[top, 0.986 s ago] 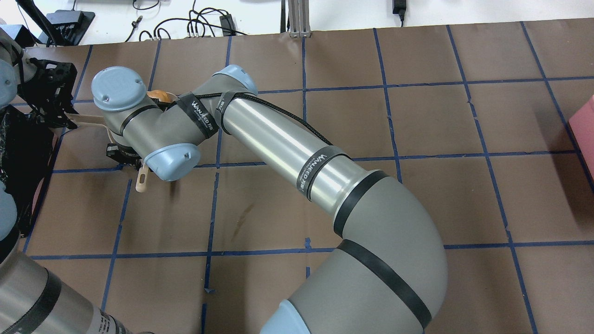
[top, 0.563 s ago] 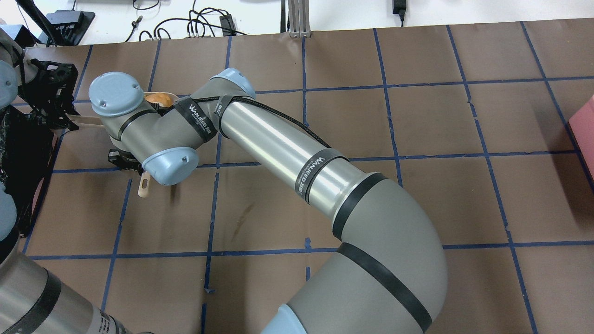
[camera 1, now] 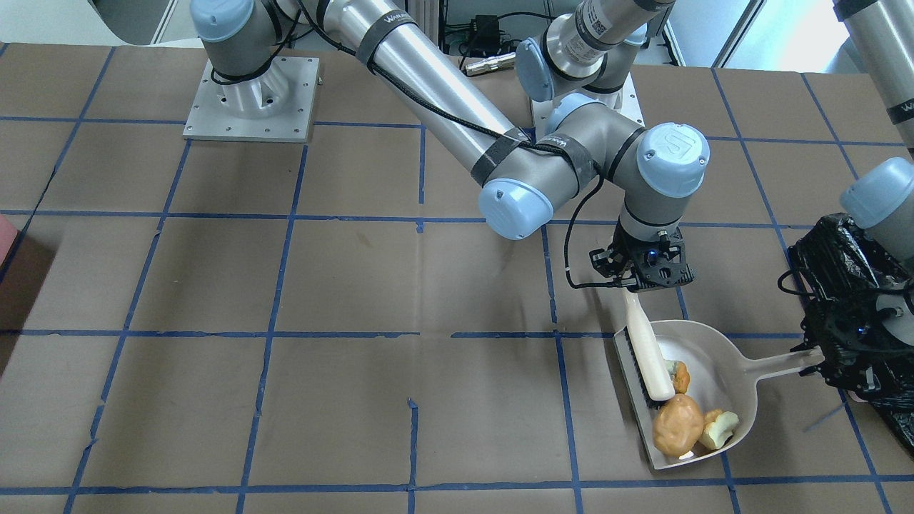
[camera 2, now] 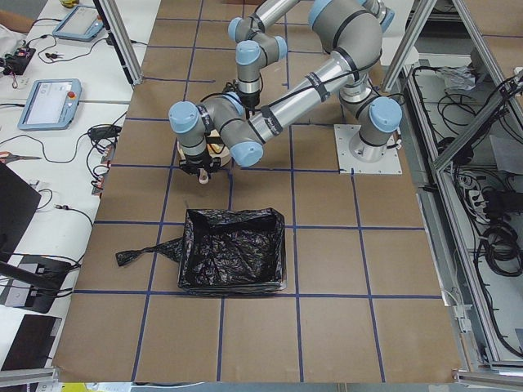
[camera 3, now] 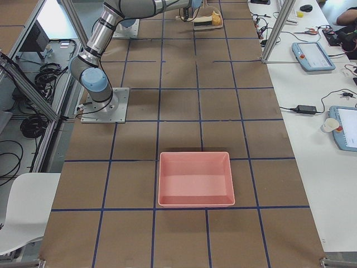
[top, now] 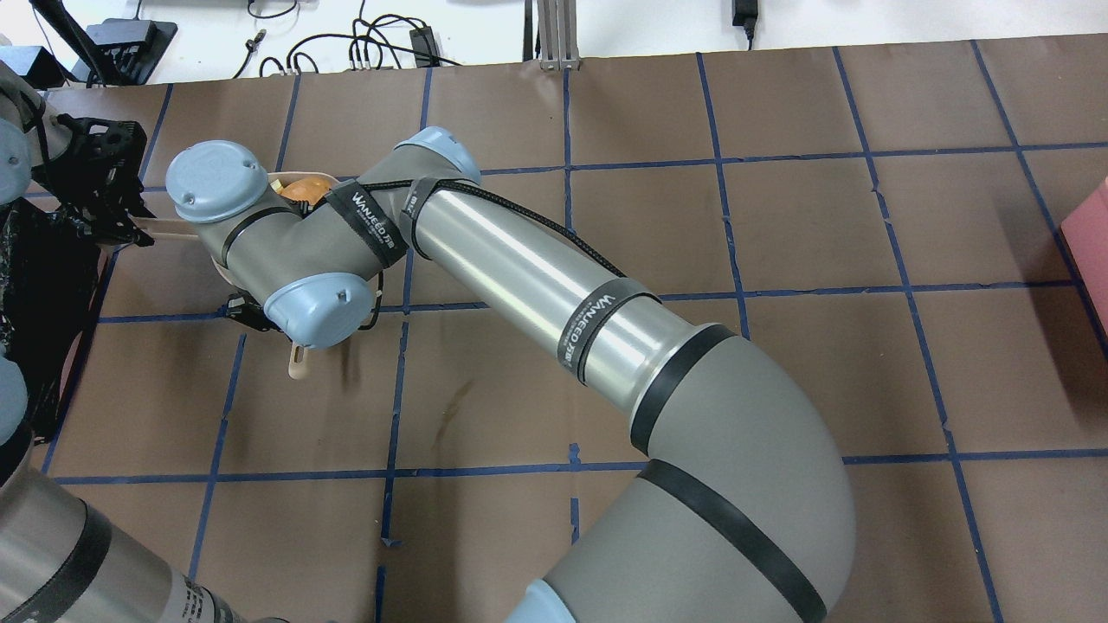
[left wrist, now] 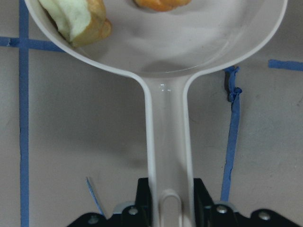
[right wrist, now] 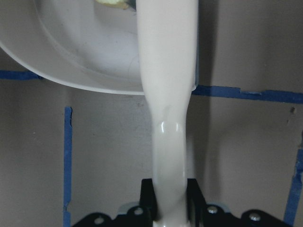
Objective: Sweep and dump trash in nearest bin
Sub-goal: 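Sweep the potato and chunks into the dustpan with the right gripper's brush, then tip the loaded dustpan over the black bin while the right gripper withdraws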
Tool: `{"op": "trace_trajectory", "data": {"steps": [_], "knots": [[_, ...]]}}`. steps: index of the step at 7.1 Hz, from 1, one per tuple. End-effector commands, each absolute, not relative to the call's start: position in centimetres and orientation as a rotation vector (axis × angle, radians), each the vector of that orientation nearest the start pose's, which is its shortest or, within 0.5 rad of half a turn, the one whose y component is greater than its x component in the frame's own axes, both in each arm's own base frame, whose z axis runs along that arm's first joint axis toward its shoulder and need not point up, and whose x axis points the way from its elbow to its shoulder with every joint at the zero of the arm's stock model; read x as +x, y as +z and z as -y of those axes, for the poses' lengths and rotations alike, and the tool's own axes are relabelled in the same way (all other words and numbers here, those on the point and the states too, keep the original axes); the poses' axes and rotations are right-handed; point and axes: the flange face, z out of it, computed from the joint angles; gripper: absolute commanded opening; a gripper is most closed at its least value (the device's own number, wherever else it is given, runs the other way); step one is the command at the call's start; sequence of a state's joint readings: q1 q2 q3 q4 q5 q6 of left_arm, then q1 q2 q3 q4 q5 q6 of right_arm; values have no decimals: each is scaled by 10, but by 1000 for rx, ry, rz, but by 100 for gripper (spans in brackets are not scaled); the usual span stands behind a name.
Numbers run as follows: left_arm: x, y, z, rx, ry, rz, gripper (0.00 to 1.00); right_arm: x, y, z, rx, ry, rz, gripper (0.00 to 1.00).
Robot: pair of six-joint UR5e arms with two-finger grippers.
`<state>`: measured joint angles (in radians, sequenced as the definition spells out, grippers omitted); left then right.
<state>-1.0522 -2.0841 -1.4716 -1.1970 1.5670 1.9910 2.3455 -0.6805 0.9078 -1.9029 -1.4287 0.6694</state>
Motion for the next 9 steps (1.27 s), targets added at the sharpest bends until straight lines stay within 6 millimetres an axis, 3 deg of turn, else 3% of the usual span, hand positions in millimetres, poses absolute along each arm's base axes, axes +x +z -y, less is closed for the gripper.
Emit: {"op": "trace_trajectory", "data": {"steps": [1,2,5,7,8,9], "knots": [[213,271,642,2137,7,-2362,1,657,279,489,-318,43,-3016,3],[213,271,642,2136,5,-2364,1,644,287,496,-334,50,-3049,3],[213,272,642,2134,-24,-2371,1,589,277,538,-211,111,-3137,3],[223,267,636,2130,-76,-2430,1,525,293,530,-92,210,-3235,2],[226,268,635,2124,-112,-2444,1,486,305,514,11,228,-3244,2],[239,268,630,2099,-171,-2493,1,462,317,489,77,182,-3230,2]]}}
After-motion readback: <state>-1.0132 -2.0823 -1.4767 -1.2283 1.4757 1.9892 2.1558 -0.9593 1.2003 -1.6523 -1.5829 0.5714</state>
